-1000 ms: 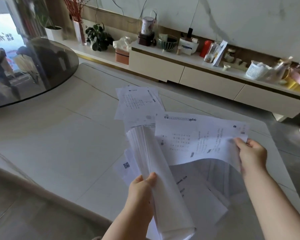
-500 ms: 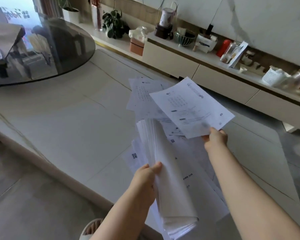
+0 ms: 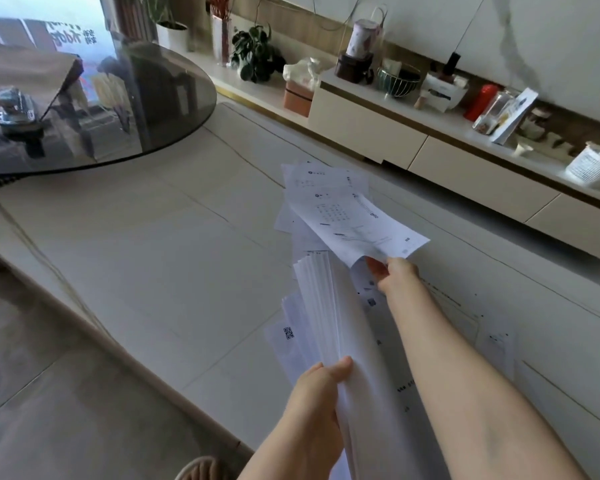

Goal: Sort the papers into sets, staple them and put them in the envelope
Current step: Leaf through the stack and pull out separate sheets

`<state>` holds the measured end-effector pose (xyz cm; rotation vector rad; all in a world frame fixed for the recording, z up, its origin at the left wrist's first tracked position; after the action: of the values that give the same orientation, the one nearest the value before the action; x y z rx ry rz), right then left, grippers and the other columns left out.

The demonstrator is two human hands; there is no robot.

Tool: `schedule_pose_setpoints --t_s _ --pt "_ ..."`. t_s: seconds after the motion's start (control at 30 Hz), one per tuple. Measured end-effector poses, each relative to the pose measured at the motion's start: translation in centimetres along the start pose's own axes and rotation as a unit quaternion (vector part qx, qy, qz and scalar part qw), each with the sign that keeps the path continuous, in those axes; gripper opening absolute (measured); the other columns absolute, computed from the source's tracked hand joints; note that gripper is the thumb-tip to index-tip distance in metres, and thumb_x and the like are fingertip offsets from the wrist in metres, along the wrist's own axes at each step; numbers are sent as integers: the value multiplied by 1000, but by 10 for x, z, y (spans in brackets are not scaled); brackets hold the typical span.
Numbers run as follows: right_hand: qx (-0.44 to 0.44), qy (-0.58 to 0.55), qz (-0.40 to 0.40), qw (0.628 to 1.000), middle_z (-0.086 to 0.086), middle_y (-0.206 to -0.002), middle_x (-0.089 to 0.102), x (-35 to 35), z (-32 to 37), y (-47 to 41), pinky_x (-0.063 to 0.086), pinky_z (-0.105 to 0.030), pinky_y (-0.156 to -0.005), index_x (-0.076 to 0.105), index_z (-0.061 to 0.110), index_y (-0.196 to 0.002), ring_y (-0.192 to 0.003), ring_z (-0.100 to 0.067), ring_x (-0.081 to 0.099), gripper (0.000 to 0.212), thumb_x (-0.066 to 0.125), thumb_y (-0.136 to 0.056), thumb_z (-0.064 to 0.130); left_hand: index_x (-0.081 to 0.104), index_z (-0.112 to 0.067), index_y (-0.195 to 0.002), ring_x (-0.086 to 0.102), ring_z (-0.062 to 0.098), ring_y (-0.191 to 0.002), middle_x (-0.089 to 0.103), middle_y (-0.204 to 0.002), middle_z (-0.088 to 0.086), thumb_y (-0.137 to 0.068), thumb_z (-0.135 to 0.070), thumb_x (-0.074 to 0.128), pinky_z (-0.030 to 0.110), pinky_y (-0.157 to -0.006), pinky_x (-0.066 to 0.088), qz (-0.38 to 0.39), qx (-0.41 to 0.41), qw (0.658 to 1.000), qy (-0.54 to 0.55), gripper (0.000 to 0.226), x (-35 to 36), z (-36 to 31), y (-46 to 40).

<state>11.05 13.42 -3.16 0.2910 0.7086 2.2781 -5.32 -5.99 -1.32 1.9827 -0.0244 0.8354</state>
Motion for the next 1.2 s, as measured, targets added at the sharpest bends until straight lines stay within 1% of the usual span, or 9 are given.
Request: schedule_pose_setpoints --t_s 0.13,0.27,0.37,0.43,0.6,0.77,0.9,1.07,1.2 --pt "-5 -65 11 998 -13 -132 50 3 -3 -1 42 -33 -99 43 1 -135 -110 -28 52 41 42 -94 -2 47 -8 -134 66 31 -92 67 -113 16 -92 -9 61 44 -78 54 -1 -11 1000 13 45 -1 2 3" --pt "-19 -89 29 995 -16 -125 56 11 -4 2 50 -40 -86 46 1 -132 -95 -32 61 42 37 -93 -12 60 -5 -110 65 29 -80 70 -97 17 -94 -8 57 46 -85 52 0 -9 1000 10 17 1 -2 7" --pt "3 -63 86 994 -17 -138 49 9 -3 15 45 -41 -92 42 4 -137 -125 -32 50 40 36 -99 -3 61 -6 -108 63 27 -78 68 -95 16 -95 -8 56 41 -79 51 3 -4 1000 -2 15 3 -8 10" --pt "17 -30 111 993 -22 -141 43 2 -4 26 45 -39 -90 38 0 -139 -127 -35 48 39 39 -100 4 60 -6 -110 62 27 -78 67 -98 17 -95 -9 55 38 -74 50 11 -4 1000 -7 16 4 -11 11" --pt "-14 61 171 983 -22 -107 61 -45 -18 85 57 -32 -65 50 -1 -119 -90 -29 63 22 47 -98 7 58 -6 -113 64 29 -82 67 -107 18 -95 -11 57 39 -71 53 30 20 999 -27 19 6 -8 9" --pt "-147 313 259 902 7 -125 56 -131 -41 169 42 -25 -97 48 22 -134 -118 -7 52 47 63 -90 25 60 3 -117 69 29 -77 69 -101 22 -96 -14 54 40 -67 59 88 34 995 -46 28 13 -2 16" --pt "-144 366 276 877 20 -132 50 -179 -66 209 40 -29 -107 37 37 -141 -123 1 47 72 69 -77 45 57 3 -122 68 28 -82 68 -105 21 -95 -20 56 36 -68 59 84 34 993 -73 36 15 2 26" --pt "-176 302 260 900 19 -110 69 -194 -86 214 50 -19 -89 59 33 -120 -104 2 63 32 62 -88 32 63 -2 -107 69 23 -73 71 -88 14 -94 -20 57 33 -67 59 86 35 990 -103 23 16 13 29" --pt "-106 224 223 943 1 -96 74 -201 -81 200 51 -29 -82 69 17 -101 -95 -13 69 16 56 -93 24 65 -5 -96 69 23 -68 72 -82 12 -93 -17 59 38 -76 56 53 66 987 -134 14 14 14 21"
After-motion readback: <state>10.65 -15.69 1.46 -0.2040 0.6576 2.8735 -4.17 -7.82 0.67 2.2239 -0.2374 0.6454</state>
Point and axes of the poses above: each hand's wrist, its own y-axis away from the middle knuckle, its own x-axis out of the palm, z = x × y, the point moved 1 cm from there along -y, towards the middle knuckle
